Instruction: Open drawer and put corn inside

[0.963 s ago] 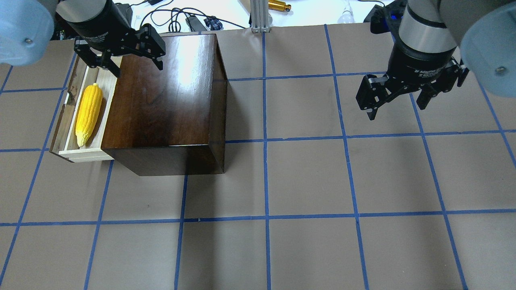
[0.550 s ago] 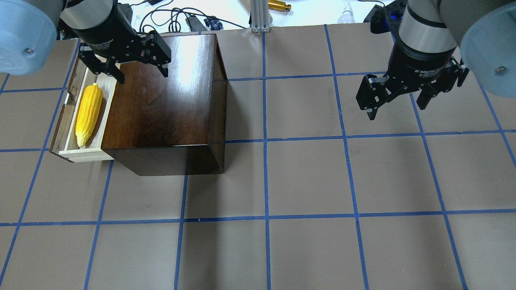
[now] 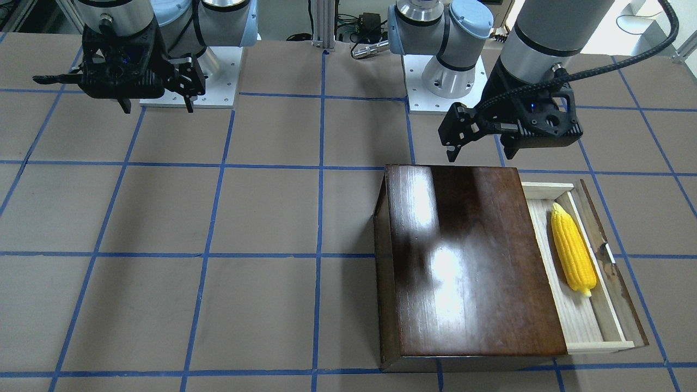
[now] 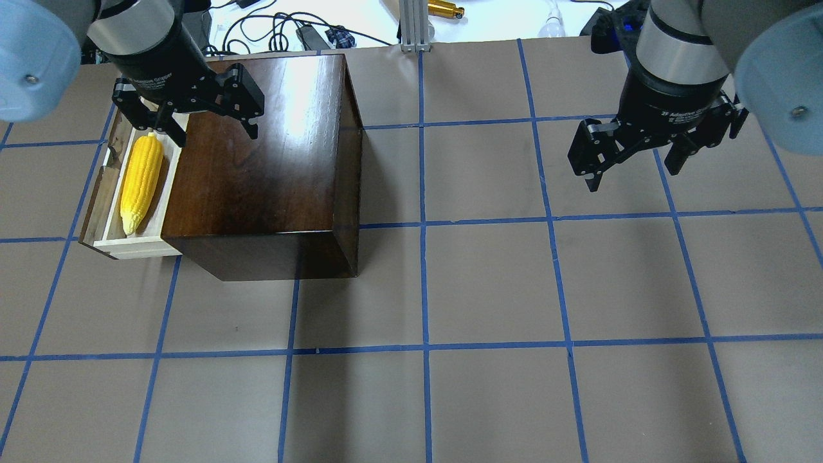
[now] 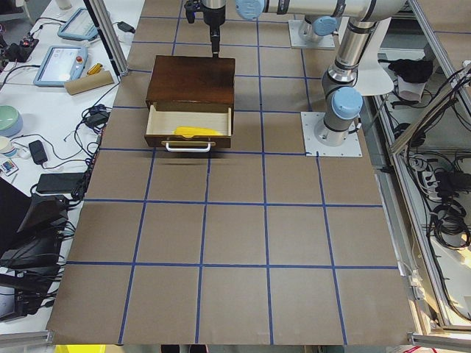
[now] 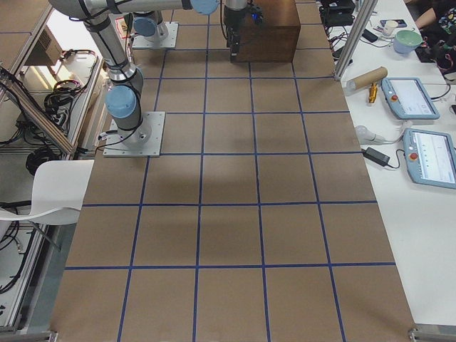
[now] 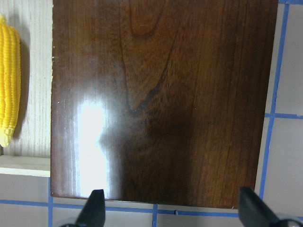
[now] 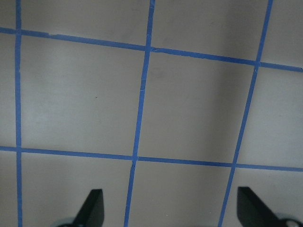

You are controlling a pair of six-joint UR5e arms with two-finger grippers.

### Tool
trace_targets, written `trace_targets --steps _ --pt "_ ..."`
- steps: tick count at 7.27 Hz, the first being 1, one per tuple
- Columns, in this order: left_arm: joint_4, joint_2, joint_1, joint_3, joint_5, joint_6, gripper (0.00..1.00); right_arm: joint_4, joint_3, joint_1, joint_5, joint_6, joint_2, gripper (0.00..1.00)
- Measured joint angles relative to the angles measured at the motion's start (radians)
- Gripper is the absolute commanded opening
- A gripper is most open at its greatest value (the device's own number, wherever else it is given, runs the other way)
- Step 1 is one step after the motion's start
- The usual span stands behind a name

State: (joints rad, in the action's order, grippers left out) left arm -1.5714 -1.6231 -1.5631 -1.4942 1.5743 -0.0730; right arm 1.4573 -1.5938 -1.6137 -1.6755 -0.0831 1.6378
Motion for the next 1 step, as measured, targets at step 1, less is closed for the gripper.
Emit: trace_targets --steps 1 --pt "-0.002 0.001 0.0 -0.001 0.001 0.0 1.0 0.0 0.0 0.0 -0.001 -0.001 0.0 1.0"
